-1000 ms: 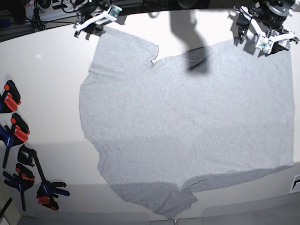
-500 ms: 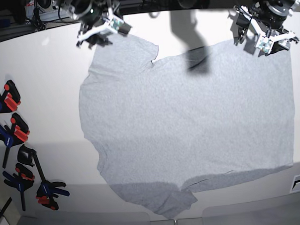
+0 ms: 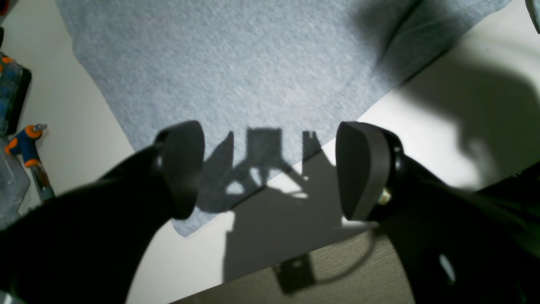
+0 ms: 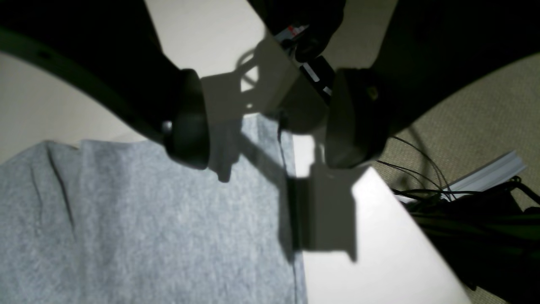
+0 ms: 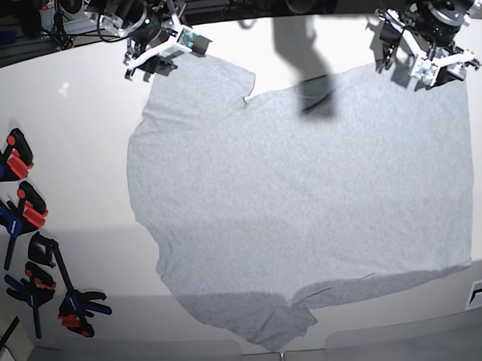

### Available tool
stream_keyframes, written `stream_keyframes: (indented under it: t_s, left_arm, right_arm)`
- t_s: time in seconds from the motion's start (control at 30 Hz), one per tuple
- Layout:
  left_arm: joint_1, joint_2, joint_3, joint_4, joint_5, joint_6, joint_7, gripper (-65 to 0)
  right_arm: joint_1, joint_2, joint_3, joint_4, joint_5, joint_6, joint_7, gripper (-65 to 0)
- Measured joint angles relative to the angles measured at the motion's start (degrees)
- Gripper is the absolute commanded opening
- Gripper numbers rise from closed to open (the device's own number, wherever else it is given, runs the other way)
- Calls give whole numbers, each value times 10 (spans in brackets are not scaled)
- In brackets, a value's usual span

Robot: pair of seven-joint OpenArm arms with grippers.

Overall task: Fold the T-shirt properly
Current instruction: 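Move both grippers down to the shirt's shoulder corners, then grasp the shoulder corners of the grey shirt with both grippers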

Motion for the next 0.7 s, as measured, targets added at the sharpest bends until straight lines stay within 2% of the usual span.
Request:
stream_keyframes:
  t_s: [0.1, 0.27, 0.37, 0.47, 0.6, 0.7]
  left_arm:
    - [0, 0, 0, 0, 0, 0, 0, -209]
    - [0, 0, 0, 0, 0, 0, 0, -209]
    - [0, 0, 0, 0, 0, 0, 2, -209]
    - [0, 0, 0, 0, 0, 0, 2, -209]
    - [0, 0, 0, 0, 2, 0, 10, -209]
    - [1, 0, 0, 0, 2, 0, 21, -209]
  right_arm:
    - [0, 0, 0, -26, -35, -4, 39, -250]
    - [29, -2, 2, -78, -16, -17, 96, -250]
    - [40, -3, 2, -88, -17, -37, 97, -261]
    - [46, -4, 1, -89, -28, -43, 86, -374]
    - [48, -3, 1, -98, -79, -52, 48, -643]
    - [47, -3, 1, -101, -78, -67, 45, -650]
